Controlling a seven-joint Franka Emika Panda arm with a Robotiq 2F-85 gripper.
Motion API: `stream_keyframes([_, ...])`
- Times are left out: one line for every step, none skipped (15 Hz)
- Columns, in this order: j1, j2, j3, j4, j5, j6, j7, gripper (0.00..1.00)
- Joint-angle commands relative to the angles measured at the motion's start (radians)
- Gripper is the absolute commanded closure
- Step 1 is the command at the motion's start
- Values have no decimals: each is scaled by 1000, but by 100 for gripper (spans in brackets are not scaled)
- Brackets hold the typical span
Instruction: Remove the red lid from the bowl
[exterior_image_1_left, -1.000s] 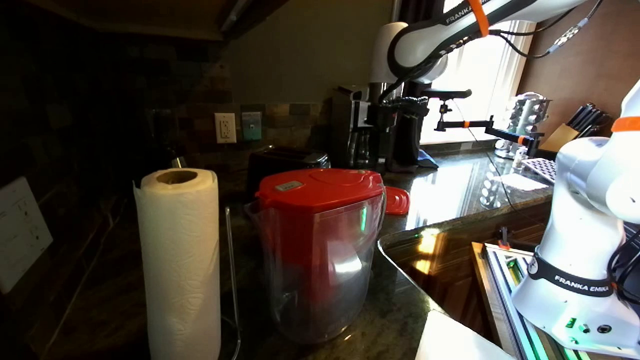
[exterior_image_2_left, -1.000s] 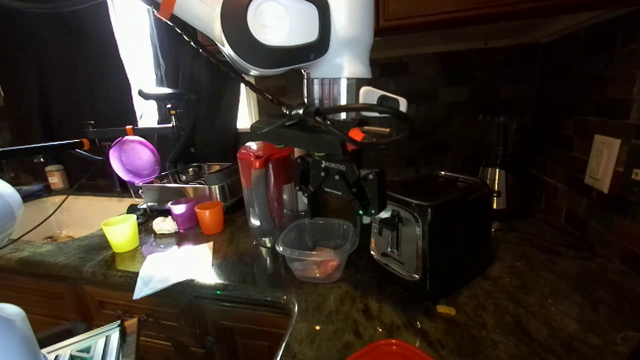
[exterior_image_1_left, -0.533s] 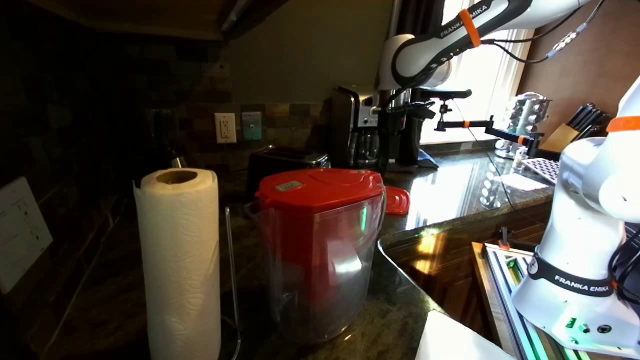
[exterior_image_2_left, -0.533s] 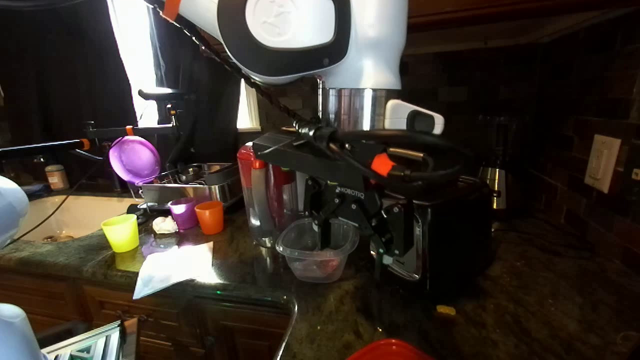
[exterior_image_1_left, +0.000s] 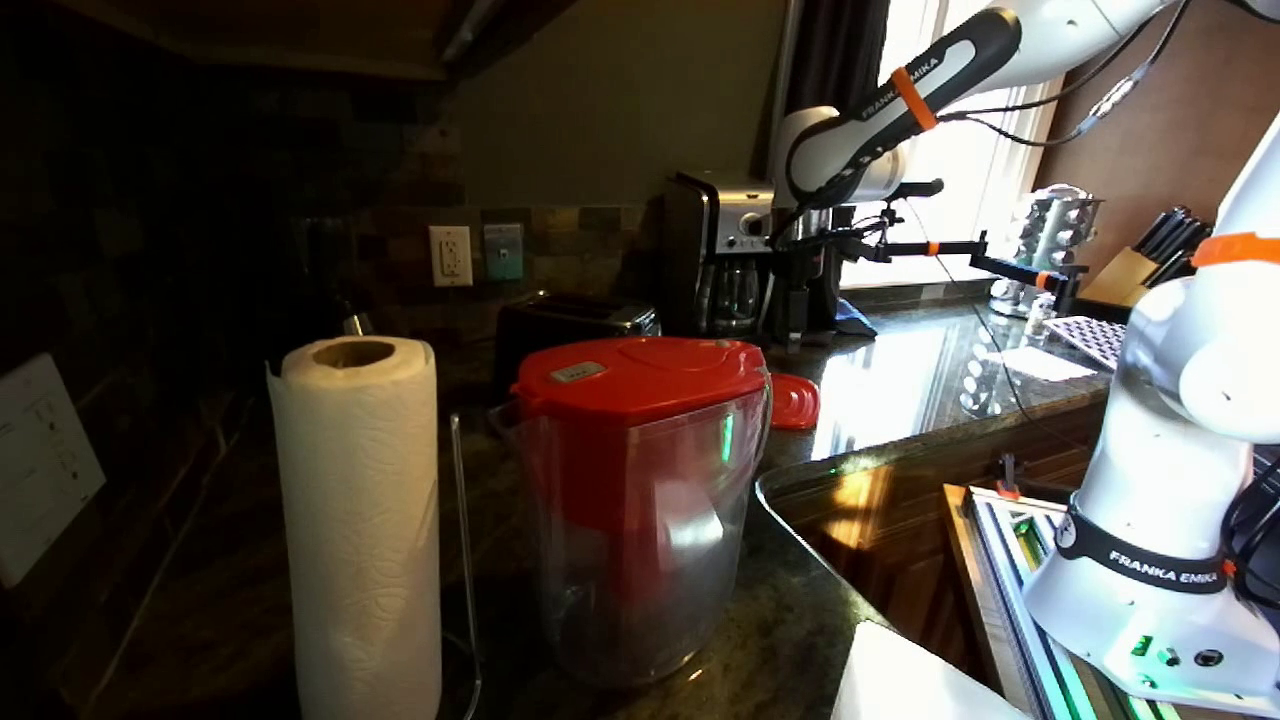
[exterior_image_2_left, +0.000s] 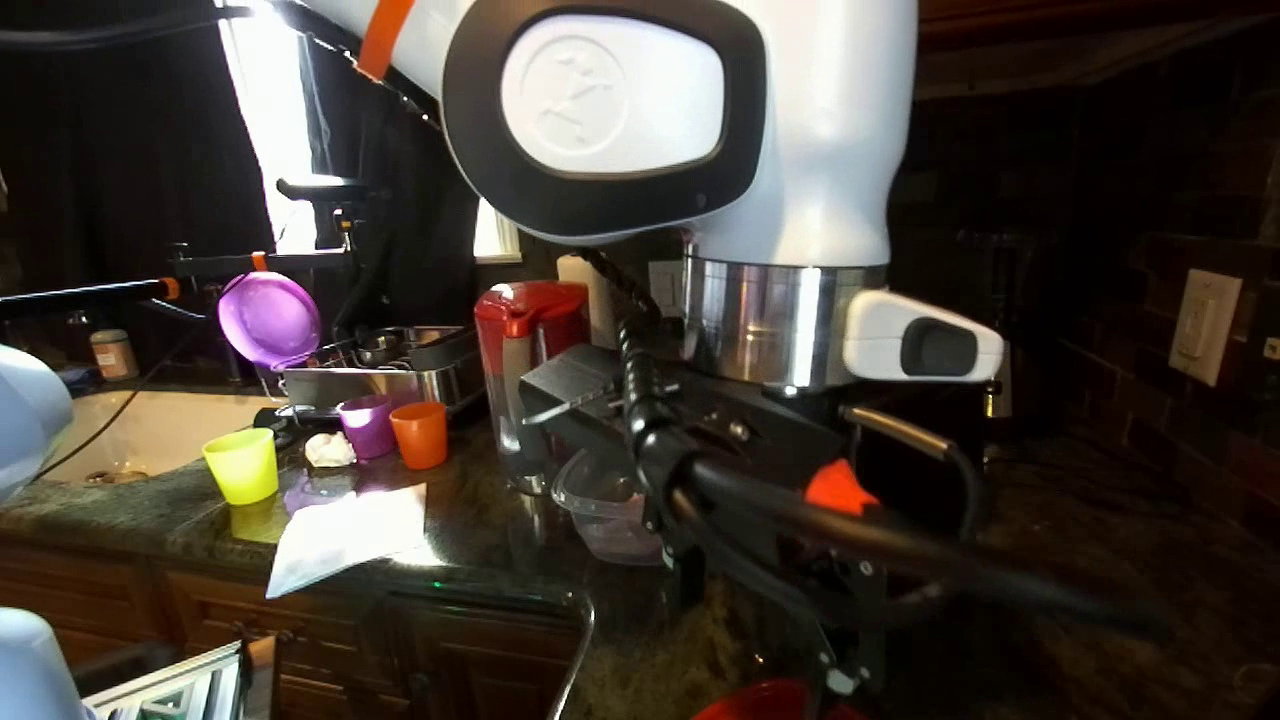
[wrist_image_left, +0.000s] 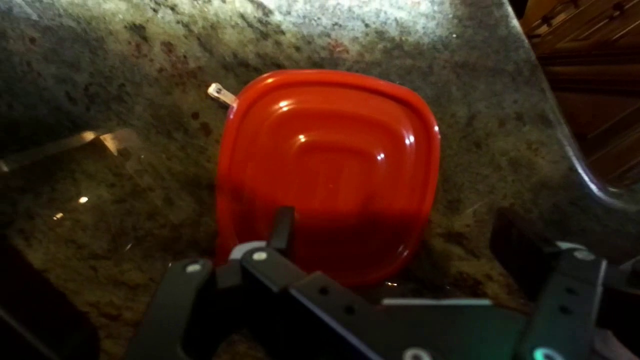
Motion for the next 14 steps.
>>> stream_keyframes([-32,58,-22,-4,-11,71,11,0])
stream_keyframes([-39,75,-28,-3,-6,87,7,0])
stream_keyframes([-47,88,-32,-3,-4,104,10,0])
stream_keyframes([-55,105,-37,0,1,120,6,0])
stream_keyframes([-62,119,-40,2,1,131,3,0])
stream_keyframes([-69,130,-42,1,-3,146,9,0])
stream_keyframes([-75,142,-44,4,-3,155,7,0])
stream_keyframes([-82,153,-45,6,-3,165,6,0])
stream_keyframes([-89,163,-47,8,-1,176,5,0])
stream_keyframes([-94,171,-48,12,1,181,5,0])
stream_keyframes([-100,181,-49,16,4,190,4,0])
stream_keyframes([-105,188,-49,18,4,199,8,0])
stream_keyframes([-110,197,-49,22,13,208,5,0])
stream_keyframes([-113,203,-49,25,21,213,6,0])
